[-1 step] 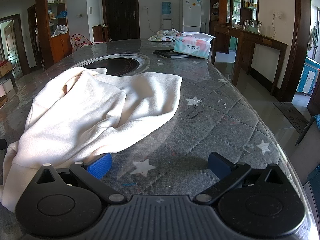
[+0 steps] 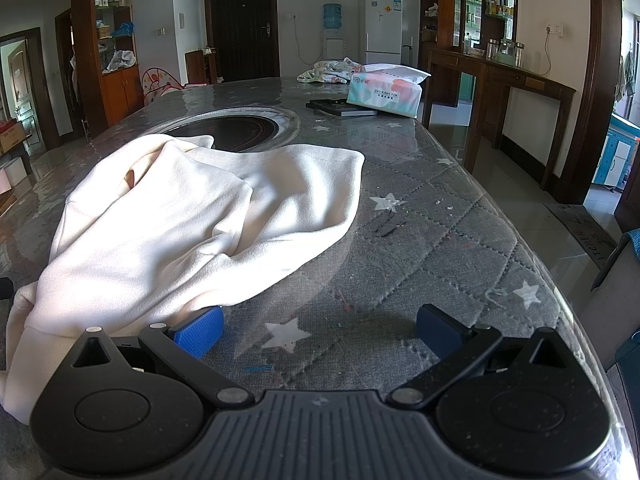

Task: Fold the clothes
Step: 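Move both grippers toward the crumpled cream sweatshirt on the table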

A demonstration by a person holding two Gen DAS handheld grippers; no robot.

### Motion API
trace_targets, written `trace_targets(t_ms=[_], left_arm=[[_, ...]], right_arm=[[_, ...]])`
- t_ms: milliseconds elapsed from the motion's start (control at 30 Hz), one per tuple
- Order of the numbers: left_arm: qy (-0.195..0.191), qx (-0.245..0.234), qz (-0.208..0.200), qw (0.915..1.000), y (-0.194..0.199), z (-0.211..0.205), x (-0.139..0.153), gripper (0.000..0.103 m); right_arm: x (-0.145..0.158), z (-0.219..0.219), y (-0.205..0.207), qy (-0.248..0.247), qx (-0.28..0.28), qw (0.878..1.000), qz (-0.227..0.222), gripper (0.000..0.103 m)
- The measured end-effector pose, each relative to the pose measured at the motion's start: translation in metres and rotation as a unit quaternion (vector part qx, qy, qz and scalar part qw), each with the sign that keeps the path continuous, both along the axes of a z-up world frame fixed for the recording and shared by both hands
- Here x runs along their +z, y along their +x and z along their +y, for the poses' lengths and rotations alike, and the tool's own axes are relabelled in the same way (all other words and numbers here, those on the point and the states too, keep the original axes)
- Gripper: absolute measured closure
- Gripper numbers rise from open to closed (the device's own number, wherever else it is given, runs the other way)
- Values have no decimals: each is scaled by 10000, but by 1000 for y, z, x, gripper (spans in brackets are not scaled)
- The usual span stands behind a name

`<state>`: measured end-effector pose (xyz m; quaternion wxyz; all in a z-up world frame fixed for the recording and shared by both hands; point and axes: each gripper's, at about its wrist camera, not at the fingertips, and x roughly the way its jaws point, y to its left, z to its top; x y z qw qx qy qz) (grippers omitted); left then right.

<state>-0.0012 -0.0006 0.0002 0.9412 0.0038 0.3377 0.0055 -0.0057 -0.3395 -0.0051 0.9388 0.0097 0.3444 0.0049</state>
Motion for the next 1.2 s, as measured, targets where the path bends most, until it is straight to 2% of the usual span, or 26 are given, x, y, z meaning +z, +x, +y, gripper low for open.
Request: trace_targets(t_ms=[367, 633, 900, 1200], left_arm=[[79, 342, 19, 9994, -11, -6, 2, 0], [22, 275, 222, 9994, -22, -15, 3, 0], [-29, 214, 419, 9989, -39, -20, 7, 0], [-125, 170, 619, 9979, -58, -33, 12, 0]], right_arm=[[0, -2, -6, 53, 177, 9998, 59, 0], [6, 2, -21, 153, 362, 9991, 135, 0], [13, 1, -38, 704, 308, 9969, 169, 0], [27, 8, -59, 613, 217, 9978, 108, 0]])
